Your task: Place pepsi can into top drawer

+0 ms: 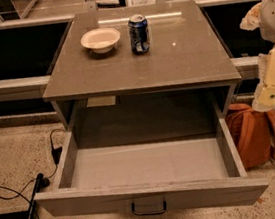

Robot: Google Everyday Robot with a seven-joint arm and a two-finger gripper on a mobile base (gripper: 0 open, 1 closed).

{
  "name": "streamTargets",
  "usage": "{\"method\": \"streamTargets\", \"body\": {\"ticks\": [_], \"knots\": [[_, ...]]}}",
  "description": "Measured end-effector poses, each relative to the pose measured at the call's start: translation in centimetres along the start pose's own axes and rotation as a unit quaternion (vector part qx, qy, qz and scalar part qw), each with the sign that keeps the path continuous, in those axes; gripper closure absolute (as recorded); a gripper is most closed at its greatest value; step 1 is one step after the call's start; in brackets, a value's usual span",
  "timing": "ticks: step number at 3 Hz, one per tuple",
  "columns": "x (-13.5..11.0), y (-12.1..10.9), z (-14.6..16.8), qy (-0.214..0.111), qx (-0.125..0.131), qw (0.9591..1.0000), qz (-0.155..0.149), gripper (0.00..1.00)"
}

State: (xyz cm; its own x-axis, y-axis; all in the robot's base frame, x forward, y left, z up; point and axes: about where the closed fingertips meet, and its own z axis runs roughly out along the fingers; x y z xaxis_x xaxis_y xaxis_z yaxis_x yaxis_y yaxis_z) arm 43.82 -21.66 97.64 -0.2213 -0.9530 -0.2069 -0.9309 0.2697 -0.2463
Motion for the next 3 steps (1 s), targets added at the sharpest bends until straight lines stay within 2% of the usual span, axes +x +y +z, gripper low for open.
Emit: {"method": "streamTargets", "body": {"ticks": [1, 2, 3], "knots": [[-0.3, -0.2, -0.3, -0.008, 0.007, 0.9999, -0.001, 0.00], [-2.8, -3.9, -1.3, -0.057, 0.053, 0.9970, 0.002, 0.00], [-6.2, -11.3, -1.9, -0.145, 0.109, 0.9834, 0.009, 0.00]]}}
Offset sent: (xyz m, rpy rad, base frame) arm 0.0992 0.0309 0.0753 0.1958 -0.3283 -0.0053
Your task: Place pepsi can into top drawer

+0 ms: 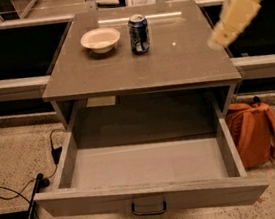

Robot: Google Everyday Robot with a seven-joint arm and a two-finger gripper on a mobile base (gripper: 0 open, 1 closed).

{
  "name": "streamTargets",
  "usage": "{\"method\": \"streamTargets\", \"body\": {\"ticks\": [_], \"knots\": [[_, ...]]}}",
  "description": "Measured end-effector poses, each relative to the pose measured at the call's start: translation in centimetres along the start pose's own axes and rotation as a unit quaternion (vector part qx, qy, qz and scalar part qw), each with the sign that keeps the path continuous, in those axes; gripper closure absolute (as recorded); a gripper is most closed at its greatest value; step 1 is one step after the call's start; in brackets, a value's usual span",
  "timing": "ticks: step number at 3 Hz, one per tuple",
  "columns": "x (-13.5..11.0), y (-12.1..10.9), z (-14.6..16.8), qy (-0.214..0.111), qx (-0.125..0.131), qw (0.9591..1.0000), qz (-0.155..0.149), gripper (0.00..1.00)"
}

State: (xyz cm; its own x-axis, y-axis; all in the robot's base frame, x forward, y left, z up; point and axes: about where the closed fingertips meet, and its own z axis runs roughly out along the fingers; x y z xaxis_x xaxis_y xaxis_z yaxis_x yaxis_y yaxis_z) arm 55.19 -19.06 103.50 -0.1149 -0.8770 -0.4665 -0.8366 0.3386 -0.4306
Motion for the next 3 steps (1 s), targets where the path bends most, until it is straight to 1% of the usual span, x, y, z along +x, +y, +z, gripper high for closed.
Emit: {"method": "streamTargets", "body": {"ticks": [1, 2, 3], "knots": [[-1.3, -6.6, 3.7, -0.083, 0.049, 0.9939, 0.054, 0.00], [1.2, -10.4, 8.7, -0.127, 0.085, 0.9786, 0.137, 0.00], [1.1, -12.5, 9.2, -0.146, 0.120, 0.9708, 0.148, 0.00]]}}
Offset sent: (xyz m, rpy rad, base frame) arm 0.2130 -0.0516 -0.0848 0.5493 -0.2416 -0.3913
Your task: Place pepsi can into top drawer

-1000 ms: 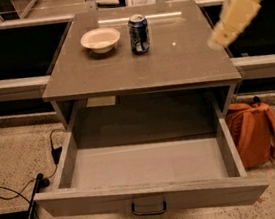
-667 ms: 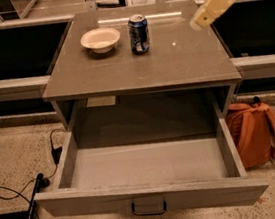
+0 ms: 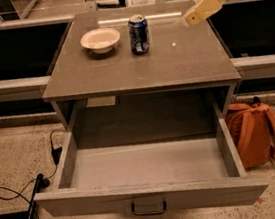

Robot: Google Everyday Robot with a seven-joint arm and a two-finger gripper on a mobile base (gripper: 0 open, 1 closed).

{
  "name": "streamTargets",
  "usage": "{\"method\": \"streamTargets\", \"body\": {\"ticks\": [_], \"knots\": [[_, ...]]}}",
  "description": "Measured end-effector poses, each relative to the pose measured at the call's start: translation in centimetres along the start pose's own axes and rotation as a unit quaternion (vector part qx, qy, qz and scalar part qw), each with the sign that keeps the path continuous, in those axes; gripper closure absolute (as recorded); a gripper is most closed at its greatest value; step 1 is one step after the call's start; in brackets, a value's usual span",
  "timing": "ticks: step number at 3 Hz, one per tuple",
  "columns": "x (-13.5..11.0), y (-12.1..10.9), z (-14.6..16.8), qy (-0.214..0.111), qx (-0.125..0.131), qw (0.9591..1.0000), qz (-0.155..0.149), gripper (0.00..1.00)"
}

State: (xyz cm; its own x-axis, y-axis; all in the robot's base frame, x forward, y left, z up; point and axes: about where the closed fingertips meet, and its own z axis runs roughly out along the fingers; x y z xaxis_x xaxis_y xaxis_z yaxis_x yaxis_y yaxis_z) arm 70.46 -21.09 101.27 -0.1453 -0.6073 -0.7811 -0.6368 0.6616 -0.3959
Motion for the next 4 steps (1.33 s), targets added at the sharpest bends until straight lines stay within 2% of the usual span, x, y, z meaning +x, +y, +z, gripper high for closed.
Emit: {"method": "streamTargets", "body": {"ticks": [1, 2, 3, 4], "knots": [[-0.1, 0.0, 0.0, -0.001, 0.001, 1.0000, 0.000, 0.00], [-1.9, 0.7, 2.7, -0.065, -0.009, 0.9978, 0.002, 0.00], [-4.0, 2.0, 8.2, -0.145, -0.041, 0.9883, 0.021, 0.00], [-4.2, 3.6, 13.8, -0.169, -0.070, 0.9820, 0.045, 0.00]]}}
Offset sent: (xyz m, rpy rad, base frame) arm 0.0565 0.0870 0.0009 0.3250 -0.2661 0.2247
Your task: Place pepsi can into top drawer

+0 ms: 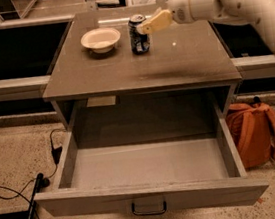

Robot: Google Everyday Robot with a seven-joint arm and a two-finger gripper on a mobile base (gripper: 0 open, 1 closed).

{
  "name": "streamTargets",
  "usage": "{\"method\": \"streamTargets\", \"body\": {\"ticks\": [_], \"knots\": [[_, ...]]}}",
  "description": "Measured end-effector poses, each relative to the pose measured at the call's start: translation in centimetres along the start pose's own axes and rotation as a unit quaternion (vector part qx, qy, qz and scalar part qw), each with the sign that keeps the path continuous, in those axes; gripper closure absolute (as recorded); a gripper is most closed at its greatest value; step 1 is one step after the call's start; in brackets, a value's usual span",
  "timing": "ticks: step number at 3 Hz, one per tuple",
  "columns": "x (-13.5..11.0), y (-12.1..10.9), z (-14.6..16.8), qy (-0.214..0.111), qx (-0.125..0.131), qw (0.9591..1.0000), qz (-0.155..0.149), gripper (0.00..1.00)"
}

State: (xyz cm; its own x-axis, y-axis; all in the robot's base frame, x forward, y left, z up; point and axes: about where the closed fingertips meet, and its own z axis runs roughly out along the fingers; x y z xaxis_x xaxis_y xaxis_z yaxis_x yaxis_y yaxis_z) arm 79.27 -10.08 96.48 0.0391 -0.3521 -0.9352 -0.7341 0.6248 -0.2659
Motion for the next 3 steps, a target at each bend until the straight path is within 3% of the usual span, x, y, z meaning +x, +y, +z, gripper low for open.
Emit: {"method": "streamTargets", "body": {"ticks": [1, 3], "knots": [[2.7, 0.4, 4.0, 0.004, -0.009, 0.9993, 0.037, 0.00], [5.2, 0.7, 8.8, -0.016, -0.015, 0.9942, 0.105, 0.00]]}}
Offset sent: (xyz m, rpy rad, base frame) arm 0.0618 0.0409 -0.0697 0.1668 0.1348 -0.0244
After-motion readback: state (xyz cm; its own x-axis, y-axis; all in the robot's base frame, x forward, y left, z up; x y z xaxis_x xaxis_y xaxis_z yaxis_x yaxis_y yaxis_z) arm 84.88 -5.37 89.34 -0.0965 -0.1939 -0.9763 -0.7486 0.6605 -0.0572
